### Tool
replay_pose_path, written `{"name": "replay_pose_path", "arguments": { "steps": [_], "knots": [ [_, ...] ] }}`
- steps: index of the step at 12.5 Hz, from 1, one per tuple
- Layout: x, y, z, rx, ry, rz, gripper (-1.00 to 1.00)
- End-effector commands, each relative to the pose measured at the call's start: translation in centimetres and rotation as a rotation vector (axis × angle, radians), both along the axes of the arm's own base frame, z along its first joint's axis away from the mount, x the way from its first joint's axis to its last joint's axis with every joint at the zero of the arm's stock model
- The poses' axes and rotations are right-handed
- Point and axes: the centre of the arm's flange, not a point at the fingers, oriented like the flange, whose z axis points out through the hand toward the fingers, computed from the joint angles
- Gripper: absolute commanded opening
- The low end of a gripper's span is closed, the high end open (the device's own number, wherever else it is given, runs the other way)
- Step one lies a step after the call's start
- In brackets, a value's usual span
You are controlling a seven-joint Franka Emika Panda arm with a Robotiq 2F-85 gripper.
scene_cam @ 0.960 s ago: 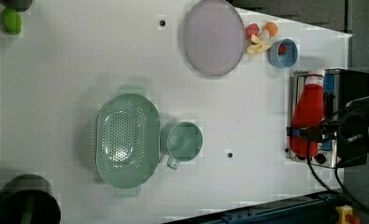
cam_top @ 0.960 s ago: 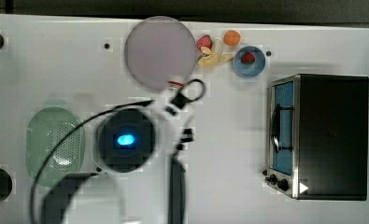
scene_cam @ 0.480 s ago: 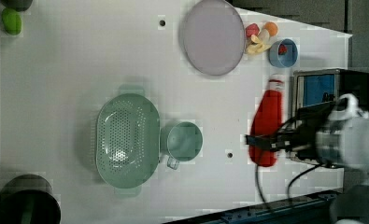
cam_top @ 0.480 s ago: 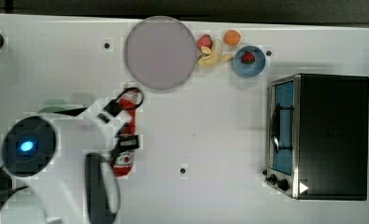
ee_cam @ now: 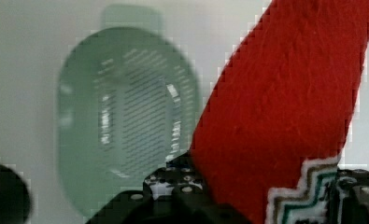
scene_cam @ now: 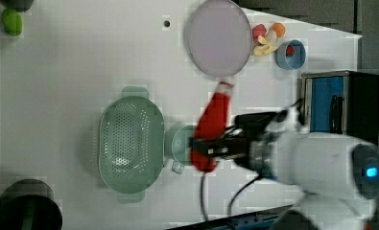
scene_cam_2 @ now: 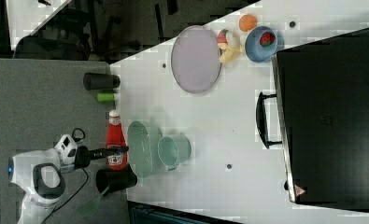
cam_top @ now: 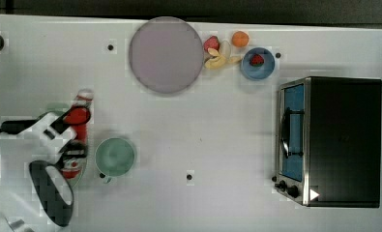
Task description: Pick Ketchup from the table and place it in strainer.
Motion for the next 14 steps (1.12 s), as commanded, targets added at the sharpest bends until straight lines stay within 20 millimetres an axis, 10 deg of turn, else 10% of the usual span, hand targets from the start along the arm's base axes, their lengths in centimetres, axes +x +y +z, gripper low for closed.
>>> {"name": "replay_pose_path", "arguments": {
  "steps": [1, 8, 10, 14],
  "knots": [
    [-0.8, 3.5, -2.3, 0.077, 0.023, -0.193, 0.26],
    [-2.4, 7.8, -11.6, 0.217, 0.103, -0.176, 0.26],
    [-2.6, 7.6, -13.7, 0.197, 0.122, -0.153, 0.51],
    [-1.6, 7.9, -11.8, 0.216, 0.076, -0.209, 1.0]
  ]
}}
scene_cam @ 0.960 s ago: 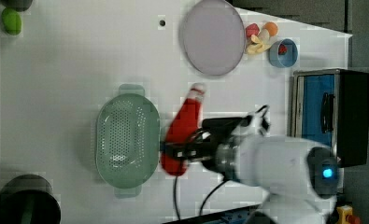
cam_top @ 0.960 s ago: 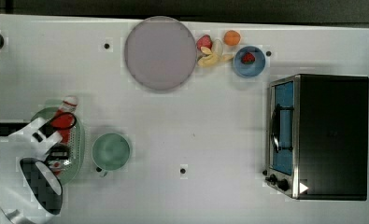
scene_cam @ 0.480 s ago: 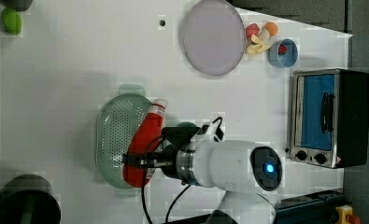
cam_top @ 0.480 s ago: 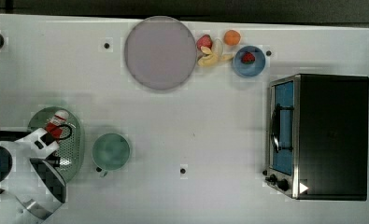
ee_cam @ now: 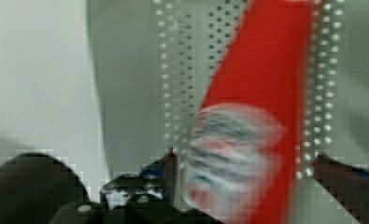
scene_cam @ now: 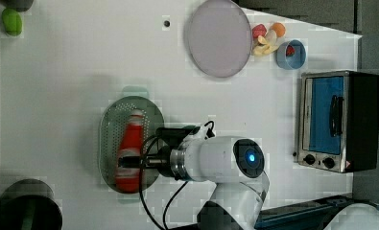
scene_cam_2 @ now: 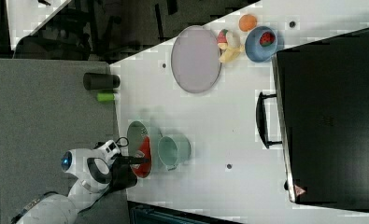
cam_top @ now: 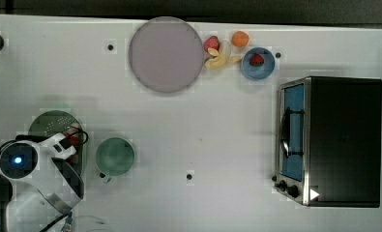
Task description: Pick Ketchup from the table and place it in strainer.
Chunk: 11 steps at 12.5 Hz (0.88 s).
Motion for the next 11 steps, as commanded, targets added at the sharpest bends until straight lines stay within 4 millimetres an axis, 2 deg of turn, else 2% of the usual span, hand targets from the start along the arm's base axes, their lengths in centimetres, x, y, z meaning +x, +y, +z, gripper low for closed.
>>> {"name": "replay_pose_path", "arguments": {
  "steps": [1, 4, 9, 11],
  "knots": [
    [2.3, 1.4, 6.6, 0.034, -0.116, -0.143, 1.0],
    [5.1, -1.4, 13.2, -0.032, -0.191, -0.245, 1.0],
    [10.3, -10.1, 24.6, -0.123, -0.088, -0.452, 1.0],
    [12.3, -14.9, 29.5, -0.128, -0.043, -0.553, 1.0]
  ]
}}
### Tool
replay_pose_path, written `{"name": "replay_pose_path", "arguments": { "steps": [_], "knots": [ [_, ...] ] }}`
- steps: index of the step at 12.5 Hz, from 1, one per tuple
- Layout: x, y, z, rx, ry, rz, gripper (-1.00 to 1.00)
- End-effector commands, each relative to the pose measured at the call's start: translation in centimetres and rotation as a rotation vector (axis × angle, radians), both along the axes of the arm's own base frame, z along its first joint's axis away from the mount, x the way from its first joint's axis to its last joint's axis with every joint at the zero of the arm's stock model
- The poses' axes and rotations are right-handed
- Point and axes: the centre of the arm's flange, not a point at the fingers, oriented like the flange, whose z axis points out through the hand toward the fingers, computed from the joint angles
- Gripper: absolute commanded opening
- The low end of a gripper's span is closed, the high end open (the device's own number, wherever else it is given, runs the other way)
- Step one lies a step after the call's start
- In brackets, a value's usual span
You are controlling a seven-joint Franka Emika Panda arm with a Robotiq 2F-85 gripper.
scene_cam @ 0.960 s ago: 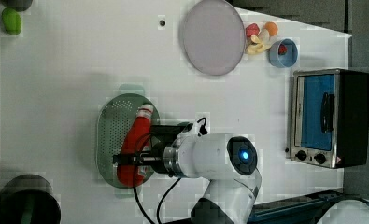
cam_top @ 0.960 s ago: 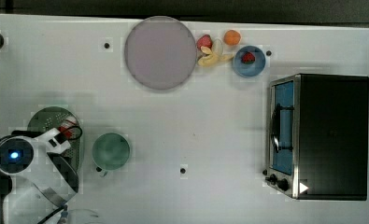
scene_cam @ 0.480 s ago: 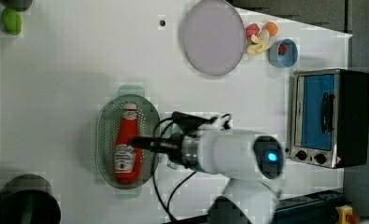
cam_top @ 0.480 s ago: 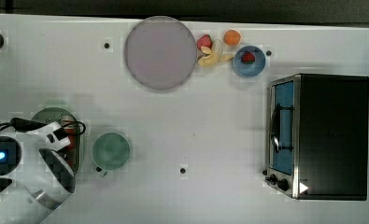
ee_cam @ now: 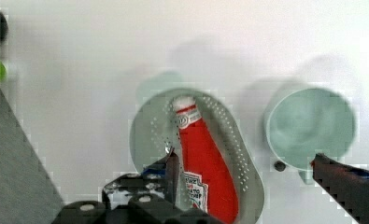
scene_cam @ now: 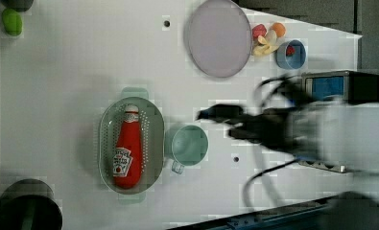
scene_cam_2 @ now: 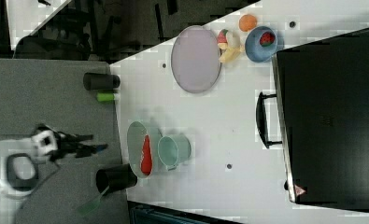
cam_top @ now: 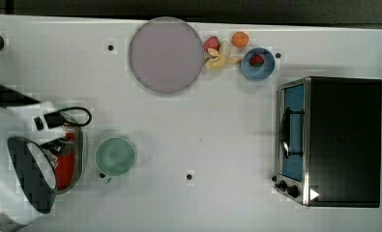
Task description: Pick Ketchup from the table and place it in strainer.
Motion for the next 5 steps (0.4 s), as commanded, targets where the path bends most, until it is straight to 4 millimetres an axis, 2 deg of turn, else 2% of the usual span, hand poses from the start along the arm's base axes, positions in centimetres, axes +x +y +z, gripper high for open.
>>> {"name": "replay_pose_path", "arguments": {
  "steps": [1, 3, 5],
  "knots": [
    [5.0, -10.6, 5.6, 0.001, 0.051, -0.242, 1.0],
    [6.2, -17.1, 9.5, -0.012, 0.074, -0.338, 1.0],
    [6.5, -22.9, 12.8, -0.017, 0.073, -0.389, 1.0]
  ]
}}
